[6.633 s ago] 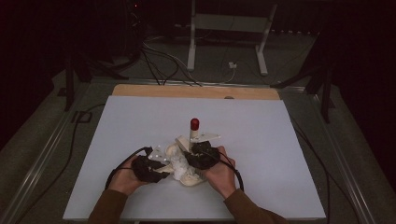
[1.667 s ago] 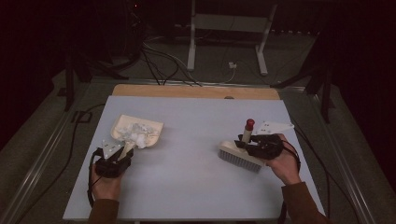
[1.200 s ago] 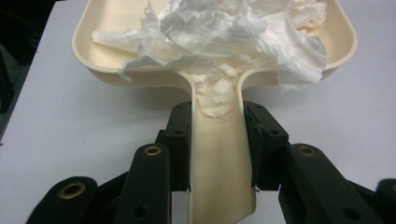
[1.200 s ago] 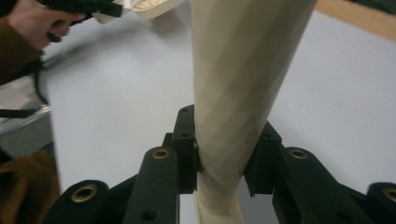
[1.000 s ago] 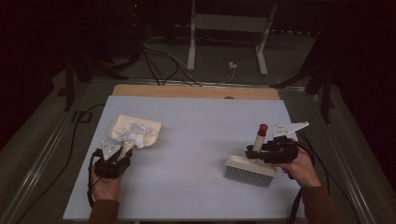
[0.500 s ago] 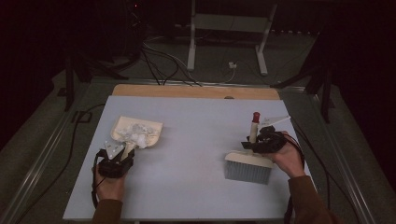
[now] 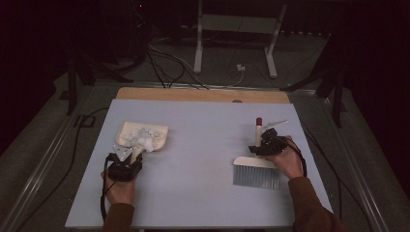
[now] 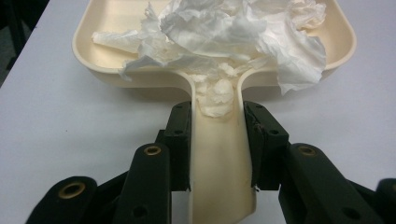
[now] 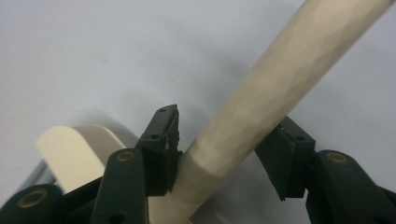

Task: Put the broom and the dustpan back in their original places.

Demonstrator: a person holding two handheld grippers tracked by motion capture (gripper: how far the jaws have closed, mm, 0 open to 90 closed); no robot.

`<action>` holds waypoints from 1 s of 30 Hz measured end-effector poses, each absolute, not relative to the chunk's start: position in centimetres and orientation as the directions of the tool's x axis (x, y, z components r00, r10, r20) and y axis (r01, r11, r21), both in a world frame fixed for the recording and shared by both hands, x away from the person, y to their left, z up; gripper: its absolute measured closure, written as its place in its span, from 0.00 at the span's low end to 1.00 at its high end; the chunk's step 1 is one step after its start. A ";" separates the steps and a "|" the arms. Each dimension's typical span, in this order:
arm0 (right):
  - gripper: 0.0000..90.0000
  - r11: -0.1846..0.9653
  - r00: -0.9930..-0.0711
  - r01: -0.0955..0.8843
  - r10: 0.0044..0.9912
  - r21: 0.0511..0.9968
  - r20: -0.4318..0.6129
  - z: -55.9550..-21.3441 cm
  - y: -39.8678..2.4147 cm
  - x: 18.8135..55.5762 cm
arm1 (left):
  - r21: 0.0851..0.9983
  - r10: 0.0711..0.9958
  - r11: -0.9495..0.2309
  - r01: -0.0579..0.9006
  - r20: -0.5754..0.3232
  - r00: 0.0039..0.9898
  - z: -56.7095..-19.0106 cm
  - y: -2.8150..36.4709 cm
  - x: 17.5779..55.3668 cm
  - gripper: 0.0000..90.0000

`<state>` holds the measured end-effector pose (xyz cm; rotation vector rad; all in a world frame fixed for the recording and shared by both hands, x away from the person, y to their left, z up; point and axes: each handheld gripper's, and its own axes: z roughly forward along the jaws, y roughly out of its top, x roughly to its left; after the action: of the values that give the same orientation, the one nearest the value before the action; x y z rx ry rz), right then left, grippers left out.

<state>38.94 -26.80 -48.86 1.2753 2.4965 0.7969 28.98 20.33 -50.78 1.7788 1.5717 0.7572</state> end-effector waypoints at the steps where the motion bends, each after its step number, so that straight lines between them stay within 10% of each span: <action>1: 0.55 0.480 -0.596 0.680 0.802 0.554 0.036 -49.1 -26.7 39.0 | 0.775 0.993 -0.077 0.627 0.006 0.115 -50.9 20.2 29.1 0.74; 8: 0.58 0.518 -0.591 0.674 0.806 0.527 -0.037 -49.8 -25.9 38.9 | 0.766 0.995 -0.068 0.640 0.003 0.102 -51.5 19.4 29.9 0.74; 30: 0.24 0.273 -0.375 0.653 0.927 0.706 -0.011 -48.5 -25.6 36.1 | 0.748 0.991 -0.070 0.660 -0.024 0.132 -52.6 18.6 31.2 0.66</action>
<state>36.07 -25.56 -48.50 1.4257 2.1249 0.8697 31.18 18.57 -52.56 1.7991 1.5920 0.6894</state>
